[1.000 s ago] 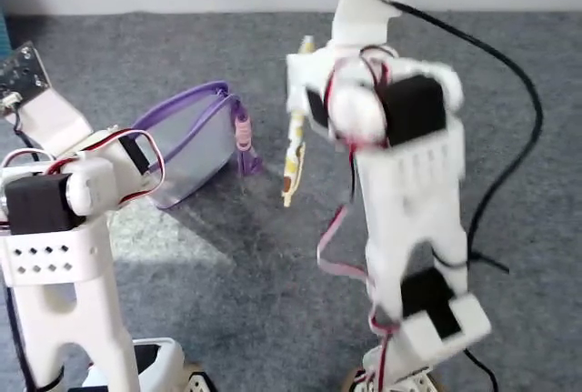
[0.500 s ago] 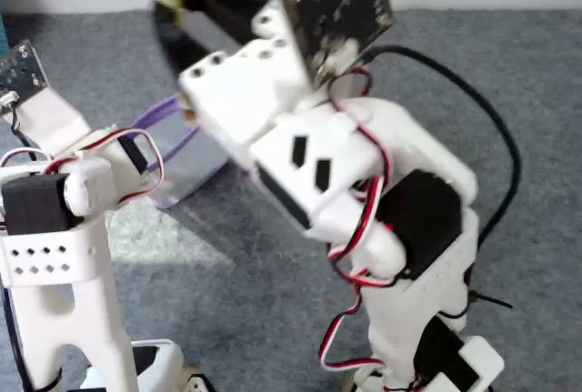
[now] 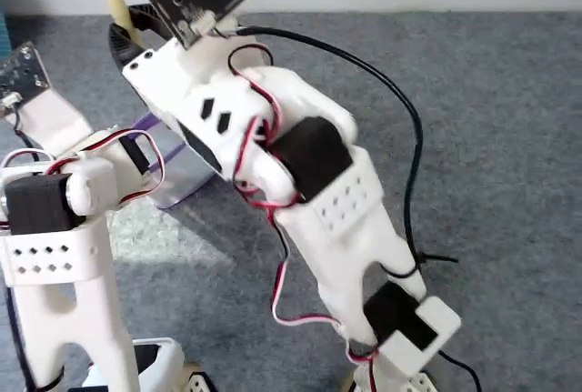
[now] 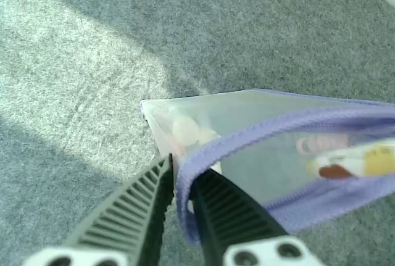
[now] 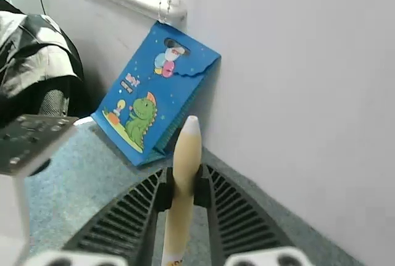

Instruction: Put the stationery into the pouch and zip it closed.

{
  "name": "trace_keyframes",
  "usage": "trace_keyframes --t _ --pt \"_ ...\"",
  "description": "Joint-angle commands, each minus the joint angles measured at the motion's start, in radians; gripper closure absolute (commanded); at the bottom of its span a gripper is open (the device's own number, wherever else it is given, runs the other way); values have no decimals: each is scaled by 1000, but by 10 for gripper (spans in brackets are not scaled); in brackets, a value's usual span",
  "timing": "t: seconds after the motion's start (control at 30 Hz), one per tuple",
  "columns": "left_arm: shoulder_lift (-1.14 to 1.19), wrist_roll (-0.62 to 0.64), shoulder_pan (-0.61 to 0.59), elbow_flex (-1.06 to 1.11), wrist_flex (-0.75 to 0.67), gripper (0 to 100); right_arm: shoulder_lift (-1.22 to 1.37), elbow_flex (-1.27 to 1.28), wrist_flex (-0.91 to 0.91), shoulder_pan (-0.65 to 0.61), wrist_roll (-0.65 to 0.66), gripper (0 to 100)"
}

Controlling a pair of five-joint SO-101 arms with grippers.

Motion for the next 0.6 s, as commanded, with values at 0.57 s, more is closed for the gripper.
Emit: trace_keyframes --t 0.57 --pt "18 12 -2 1 28 987 -73 -12 285 119 25 768"
